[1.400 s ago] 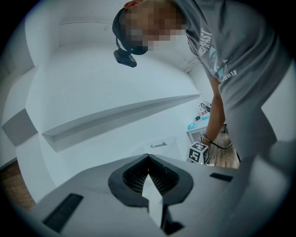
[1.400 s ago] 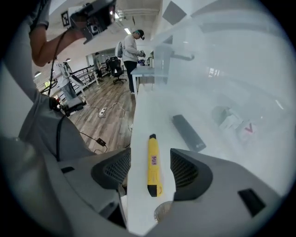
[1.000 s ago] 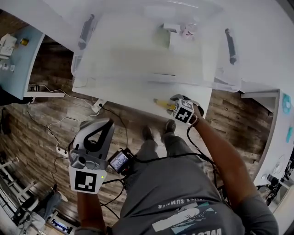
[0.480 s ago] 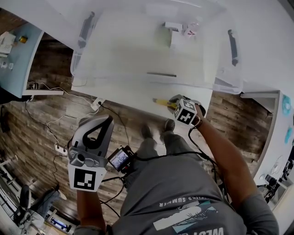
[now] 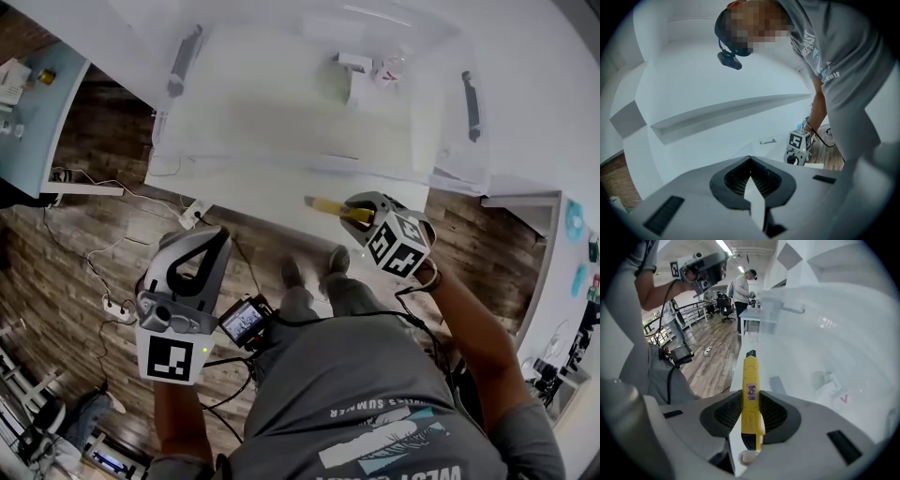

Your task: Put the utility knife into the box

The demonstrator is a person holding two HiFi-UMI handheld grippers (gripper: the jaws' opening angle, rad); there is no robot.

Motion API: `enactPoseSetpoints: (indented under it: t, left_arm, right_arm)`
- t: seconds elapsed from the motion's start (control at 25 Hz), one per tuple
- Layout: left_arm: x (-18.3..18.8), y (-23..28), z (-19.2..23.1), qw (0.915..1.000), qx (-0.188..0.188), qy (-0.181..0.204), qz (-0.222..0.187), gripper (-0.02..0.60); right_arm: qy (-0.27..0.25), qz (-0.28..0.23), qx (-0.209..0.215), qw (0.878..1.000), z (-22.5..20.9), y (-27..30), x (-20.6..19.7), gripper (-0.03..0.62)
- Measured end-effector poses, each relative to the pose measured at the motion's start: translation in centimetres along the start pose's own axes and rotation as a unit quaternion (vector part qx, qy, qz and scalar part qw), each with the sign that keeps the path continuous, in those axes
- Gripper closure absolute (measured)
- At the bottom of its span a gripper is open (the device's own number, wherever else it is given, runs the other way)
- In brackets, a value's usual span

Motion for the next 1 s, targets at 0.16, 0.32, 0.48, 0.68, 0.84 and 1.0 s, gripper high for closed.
enactPoseSetpoints:
  t: [0.16, 0.32, 0.48, 0.68, 0.84, 1.0]
  left_arm:
    - [-0.3, -0.5, 0.6, 0.9999, 0.009, -0.003, -0.011, 0.571]
    - [-0.5, -1.0, 1.0, 0.9996, 0.018, -0.005, -0.021, 0.571]
    - [-0.5, -1.3, 1.4, 0.9993, 0.024, -0.005, -0.028, 0.571]
    - [-0.8, -1.7, 1.7, 0.9989, 0.034, -0.008, -0.031, 0.571]
    - [-1.2, -2.4, 1.7, 0.9988, 0.041, -0.012, -0.026, 0.571]
    - [-1.6, -3.1, 1.6, 0.9983, 0.052, -0.017, -0.021, 0.571]
  right_arm:
    - [-0.022, -0.03, -0.025, 0.999, -0.7, -4.3, 3.7, 0.474]
    - [-0.049, -0.05, -0.046, 0.996, -1.4, -8.1, 7.2, 0.474]
    - [-0.082, -0.074, -0.073, 0.991, -2.9, -11.8, 10.5, 0.474]
    - [-0.106, -0.084, -0.098, 0.986, -6.2, -14.3, 13.2, 0.474]
    - [-0.115, -0.078, -0.107, 0.985, -9.3, -14.1, 14.9, 0.474]
    - [-0.121, -0.051, -0.091, 0.987, -12.0, -11.4, 15.3, 0.474]
Point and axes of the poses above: the fingertips, and each gripper's own axes: y forward along the fingers, z to its left, x out of its top, the point moved 6 cm from there along -y, backward along the fingers, and after that the axes turned 2 degrees about -y, right-handed, at the moved point
